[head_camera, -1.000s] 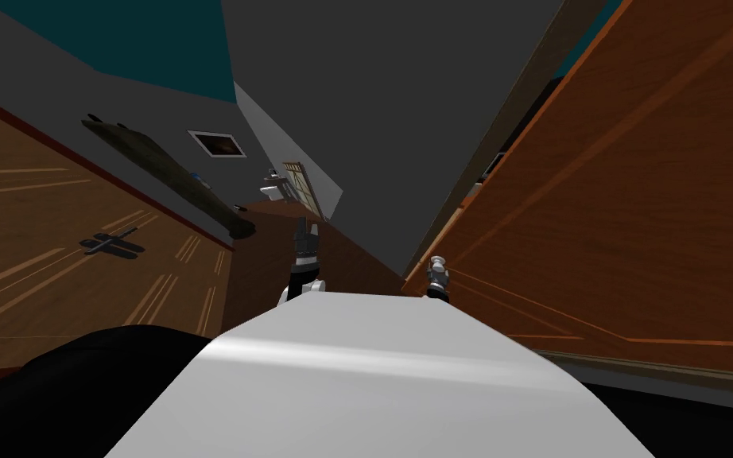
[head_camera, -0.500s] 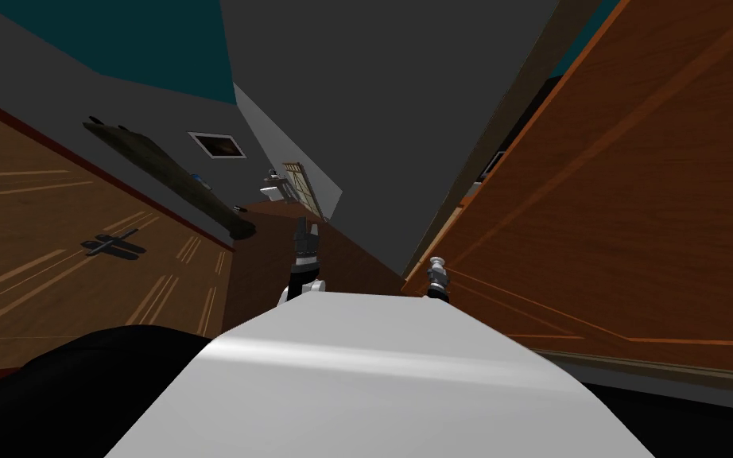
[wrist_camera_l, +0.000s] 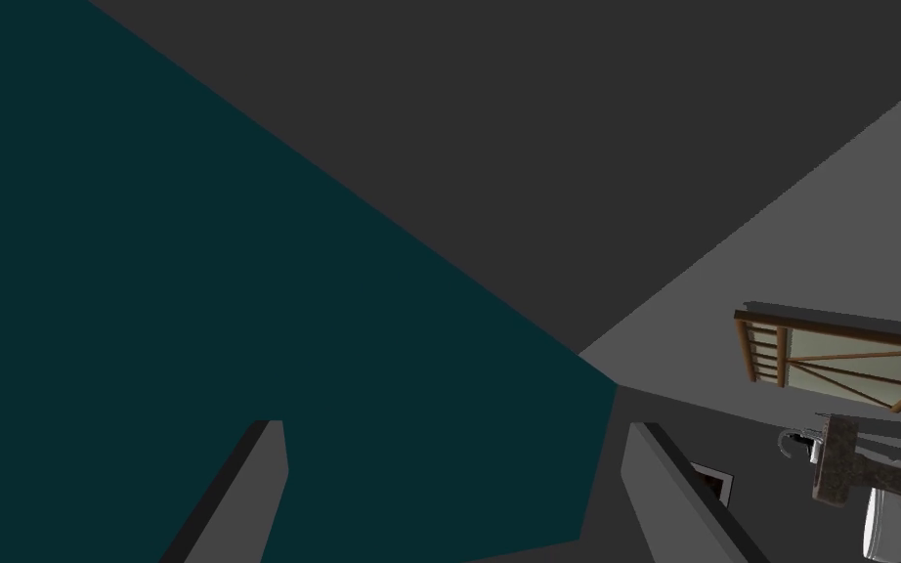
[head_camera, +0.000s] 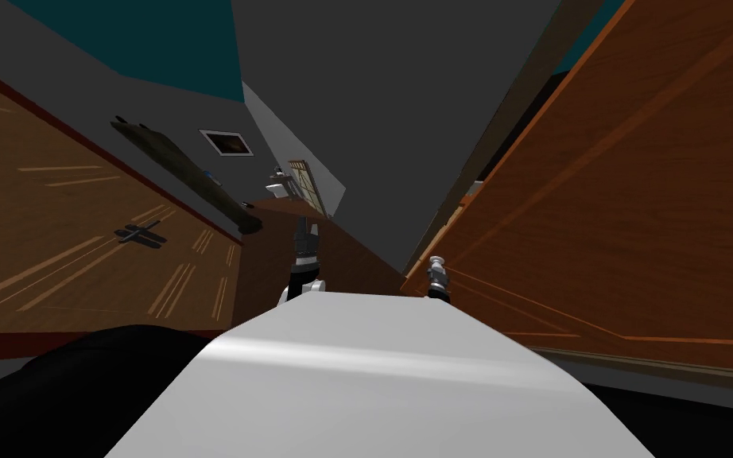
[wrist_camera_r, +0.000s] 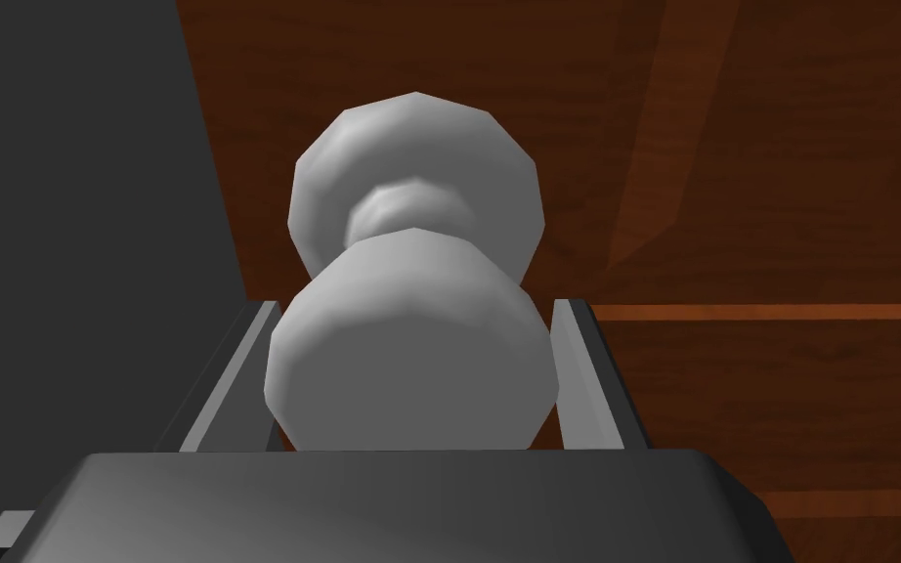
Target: Pull the door open
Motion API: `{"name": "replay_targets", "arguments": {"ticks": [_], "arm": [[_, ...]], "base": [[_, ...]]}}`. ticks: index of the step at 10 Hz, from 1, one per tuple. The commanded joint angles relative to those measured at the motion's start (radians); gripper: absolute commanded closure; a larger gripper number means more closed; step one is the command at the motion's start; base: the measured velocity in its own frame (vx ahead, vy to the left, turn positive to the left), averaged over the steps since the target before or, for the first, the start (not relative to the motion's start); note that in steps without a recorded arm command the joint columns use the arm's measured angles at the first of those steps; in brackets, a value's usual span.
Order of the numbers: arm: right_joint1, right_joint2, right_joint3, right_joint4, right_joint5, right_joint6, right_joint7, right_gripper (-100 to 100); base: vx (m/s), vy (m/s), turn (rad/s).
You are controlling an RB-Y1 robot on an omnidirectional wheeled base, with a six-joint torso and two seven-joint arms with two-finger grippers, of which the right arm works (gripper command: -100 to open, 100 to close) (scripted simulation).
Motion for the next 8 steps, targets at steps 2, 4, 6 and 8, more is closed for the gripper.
{"name": "replay_targets", "arguments": {"ticks": [2,4,6,8], "arm": [[0.016,-0.018,0.038,-0.012,0.02,0.003,-0.043,100],[0.026,-0.036,0.068,-0.02,0.036,0.003,-0.078,100],[0.034,-0.05,0.091,-0.027,0.048,0.004,-0.106,100],[0.03,-0.053,0.095,-0.011,0.05,0.001,-0.113,100]], "base": [[-0.227,0.011,0.118],[-0.255,-0.009,0.131],[-0.241,-0.03,0.118],[-0.154,-0.027,0.091]]}}
